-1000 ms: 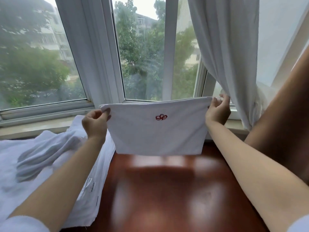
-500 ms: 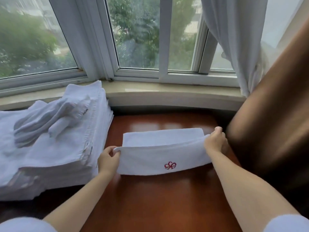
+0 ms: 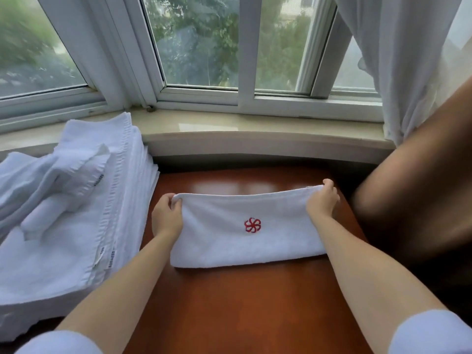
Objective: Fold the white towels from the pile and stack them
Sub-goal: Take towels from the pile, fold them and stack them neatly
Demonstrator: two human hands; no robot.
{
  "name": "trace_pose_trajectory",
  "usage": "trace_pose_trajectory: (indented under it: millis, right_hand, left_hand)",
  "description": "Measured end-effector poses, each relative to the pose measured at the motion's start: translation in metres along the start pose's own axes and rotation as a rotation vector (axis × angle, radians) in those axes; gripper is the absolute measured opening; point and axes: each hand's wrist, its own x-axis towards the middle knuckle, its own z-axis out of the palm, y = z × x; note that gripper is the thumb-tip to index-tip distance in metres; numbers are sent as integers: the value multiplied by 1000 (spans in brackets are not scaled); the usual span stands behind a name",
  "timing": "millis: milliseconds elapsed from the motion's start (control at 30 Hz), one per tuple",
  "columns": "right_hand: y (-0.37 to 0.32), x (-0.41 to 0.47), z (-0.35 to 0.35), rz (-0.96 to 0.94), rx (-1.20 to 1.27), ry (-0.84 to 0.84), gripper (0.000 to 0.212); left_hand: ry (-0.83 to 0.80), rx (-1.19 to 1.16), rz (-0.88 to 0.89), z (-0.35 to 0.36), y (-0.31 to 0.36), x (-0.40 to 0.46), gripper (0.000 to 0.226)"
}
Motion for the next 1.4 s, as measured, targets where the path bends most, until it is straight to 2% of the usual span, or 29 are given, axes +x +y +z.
trace_pose_trajectory:
  millis: [67,133,200,267,333,400,467,567,667,900,1067,1233,1400]
  right_hand:
    - [6,6,10,22,-140,-69,50]
    - [18,6,21,105,-277,-191,50]
    - [31,1,29,229,-329,-287,52]
    - [40,-1,34,303,-334,-302,57]
    - [40,2,34,353,-303,-324,58]
    - [38,2,27,384,-252,-371,50]
    - [34,-2,18,345,-220,-400,40]
    - [21,-14,2,239,-180,-365,33]
    - [3,-30,-17,168,-193,-290,31]
    - [-42,-59,-60,35,-145,-204,29]
    - [-96,-78,-88,-116,-12,-213,30]
    - [-167,-105,-106,-283,129,-193,33]
    - [-234,-144,-110,-437,135,-154,34]
  left_hand:
    - [-117,70,-99,13,-5,16,33]
    - [-260,220,-284,24,-16,26,65]
    - [-308,382,-391,30,-26,25,77]
    - [-291,403,-394,33,-32,22,73]
    - [-293,304,-447,33,-30,21,63]
    - [-341,199,-554,30,-24,19,52]
    - [-441,86,-614,24,-17,14,50]
    - [-537,13,-484,9,2,3,38]
    - [-549,-30,-313,-12,29,-13,23]
    - [-400,-23,-36,-65,74,-39,42]
    - [-168,2,2,-109,98,-35,28]
    - [20,-10,69,-171,120,-25,36]
    - [180,-79,59,-243,128,-15,39]
